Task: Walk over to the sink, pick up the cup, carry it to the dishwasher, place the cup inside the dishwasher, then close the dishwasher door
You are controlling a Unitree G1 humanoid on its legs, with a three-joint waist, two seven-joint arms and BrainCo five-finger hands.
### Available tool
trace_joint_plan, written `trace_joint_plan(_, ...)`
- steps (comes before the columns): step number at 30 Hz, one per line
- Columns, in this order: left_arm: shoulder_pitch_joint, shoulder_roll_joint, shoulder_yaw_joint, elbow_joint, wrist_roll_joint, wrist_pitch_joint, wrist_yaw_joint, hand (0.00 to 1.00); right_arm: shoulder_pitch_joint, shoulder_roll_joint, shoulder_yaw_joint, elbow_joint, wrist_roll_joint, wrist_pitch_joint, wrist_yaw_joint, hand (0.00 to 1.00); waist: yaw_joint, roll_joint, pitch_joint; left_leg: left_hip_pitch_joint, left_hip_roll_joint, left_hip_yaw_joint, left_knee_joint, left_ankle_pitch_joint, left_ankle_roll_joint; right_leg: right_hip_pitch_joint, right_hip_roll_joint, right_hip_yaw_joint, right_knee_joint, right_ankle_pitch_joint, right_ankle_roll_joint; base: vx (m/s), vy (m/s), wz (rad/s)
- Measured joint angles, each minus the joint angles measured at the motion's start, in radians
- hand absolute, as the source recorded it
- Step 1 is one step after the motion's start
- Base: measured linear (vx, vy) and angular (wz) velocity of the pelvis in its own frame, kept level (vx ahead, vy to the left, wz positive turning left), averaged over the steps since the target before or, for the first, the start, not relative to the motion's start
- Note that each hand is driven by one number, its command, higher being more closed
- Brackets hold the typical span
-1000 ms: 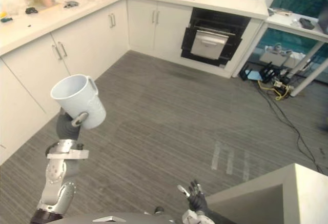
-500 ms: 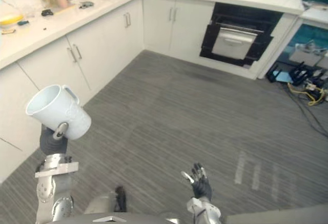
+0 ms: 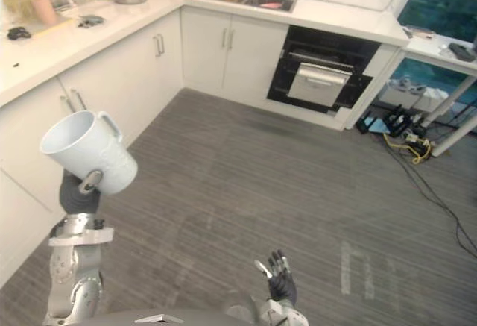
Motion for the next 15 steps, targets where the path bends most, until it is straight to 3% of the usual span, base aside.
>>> trace_joint_plan(1, -0.028, 0.006, -0.037, 0.007, 0.003, 0.003, -0.009, 1.0, 0.019, 0.001, 0.001, -0.052, 0.0, 0.0, -0.009, 0.0, -0.014, 0.013, 0.007, 0.033, 0.019, -0.028, -0.021, -0.009, -0.018, -0.059, 0.008, -0.039, -0.094, 0.0, -0.026, 0.54, -0.102, 0.7)
trace_joint_plan(2, -0.049, 0.005, -0.061, 0.01, 0.012, 0.008, -0.023, 1.0, 0.043, 0.002, -0.003, -0.102, 0.0, -0.001, -0.023, 0.0, -0.024, 0.035, 0.019, 0.061, 0.055, -0.047, -0.014, -0.026, -0.047, -0.089, 0.024, -0.063, -0.233, 0.045, -0.058, 0.46, -0.114, 0.73)
trace_joint_plan(3, -0.055, 0.004, -0.074, 0.01, 0.015, 0.009, -0.03, 1.0, 0.054, 0.002, -0.004, -0.125, 0.004, -0.001, -0.025, 0.0, -0.028, 0.047, 0.025, 0.078, 0.076, -0.058, -0.008, -0.036, -0.065, -0.098, 0.038, -0.067, -0.315, 0.08, -0.064, 0.49, -0.159, 0.66)
trace_joint_plan(4, -0.06, 0.005, -0.096, 0.009, 0.015, 0.008, -0.046, 1.0, 0.074, 0.004, -0.003, -0.165, 0.027, -0.005, -0.024, 0.0, -0.027, 0.059, 0.03, 0.109, 0.112, -0.066, 0.013, -0.056, -0.101, -0.103, 0.067, -0.051, -0.503, 0.178, -0.066, 0.53, -0.216, 0.48)
trace_joint_plan(5, -0.056, 0.005, -0.099, 0.005, 0.016, 0.008, -0.063, 1.0, 0.091, 0.005, 0.004, -0.203, 0.039, -0.007, -0.023, 0.0, -0.025, 0.046, 0.025, 0.131, 0.123, -0.068, 0.05, -0.081, -0.14, -0.093, 0.077, -0.026, -0.654, 0.266, -0.067, 0.7, -0.317, 0.47)
trace_joint_plan(6, -0.047, 0.008, -0.1, -0.002, 0.016, 0.006, -0.071, 1.0, 0.116, 0.003, 0.022, -0.254, 0.039, -0.008, -0.023, 0.0, -0.023, 0.018, 0.018, 0.176, 0.121, -0.077, 0.086, -0.115, -0.163, -0.085, 0.071, 0.006, -0.698, 0.312, -0.093, 0.62, -0.311, 0.29)
trace_joint_plan(7, -0.044, 0.006, -0.101, 0.001, 0.016, 0.006, -0.074, 1.0, 0.118, -0.004, 0.031, -0.269, 0.039, -0.005, -0.023, 0.0, -0.024, 0.023, 0.015, 0.196, 0.138, -0.085, 0.106, -0.133, -0.165, -0.079, 0.081, 0.014, -0.66, 0.387, -0.1, 0.53, -0.266, 0.17)
trace_joint_plan(8, -0.038, 0.002, -0.105, 0.001, 0.016, 0.007, -0.077, 1.0, 0.12, -0.006, 0.033, -0.281, 0.039, 0.0, -0.023, 0.0, -0.023, 0.037, 0.011, 0.206, 0.154, -0.084, 0.125, -0.136, -0.168, -0.084, 0.086, 0.011, -0.618, 0.428, -0.105, 0.65, -0.332, -0.05)
trace_joint_plan(9, -0.033, -0.015, -0.13, 0.001, 0.017, 0.006, -0.088, 1.0, 0.101, -0.018, 0.03, -0.326, 0.044, 0.013, -0.023, 0.0, -0.016, 0.092, 0.006, 0.216, 0.201, -0.081, 0.171, -0.118, -0.165, -0.108, 0.119, -0.004, -0.509, 0.398, -0.113, 0.63, -0.318, -0.15)
trace_joint_plan(10, -0.036, -0.022, -0.135, 0.0, 0.018, 0.003, -0.1, 1.0, 0.081, -0.019, 0.028, -0.348, 0.059, 0.024, -0.023, 0.0, -0.017, 0.111, 0.008, 0.216, 0.219, -0.081, 0.199, -0.08, -0.174, -0.114, 0.131, -0.009, -0.459, 0.353, -0.13, 0.74, -0.365, -0.2)
trace_joint_plan(11, -0.039, -0.028, -0.138, 0.0, 0.02, 0.003, -0.107, 1.0, 0.071, -0.008, 0.029, -0.371, 0.059, 0.038, -0.023, 0.0, -0.02, 0.112, 0.009, 0.217, 0.223, -0.084, 0.229, -0.018, -0.183, -0.113, 0.135, -0.013, -0.406, 0.311, -0.13, 0.61, -0.297, -0.16)
trace_joint_plan(13, -0.031, -0.057, -0.153, -0.004, 0.034, 0.003, -0.105, 1.0, 0.075, 0.003, 0.028, -0.424, 0.057, 0.058, -0.023, 0.0, -0.021, 0.128, 0.014, 0.188, 0.263, -0.091, 0.397, 0.185, -0.196, -0.048, 0.181, -0.009, -0.371, 0.206, -0.135, 0.65, -0.305, -0.29)
trace_joint_plan(15, -0.008, -0.072, -0.151, -0.012, 0.035, 0.001, -0.103, 1.0, 0.087, -0.001, 0.031, -0.456, 0.056, 0.069, -0.022, 0.0, -0.01, 0.14, 0.015, 0.083, 0.297, -0.121, 0.589, 0.523, -0.203, 0.023, 0.235, 0.023, -0.409, 0.158, -0.153, 0.45, -0.123, -0.52)
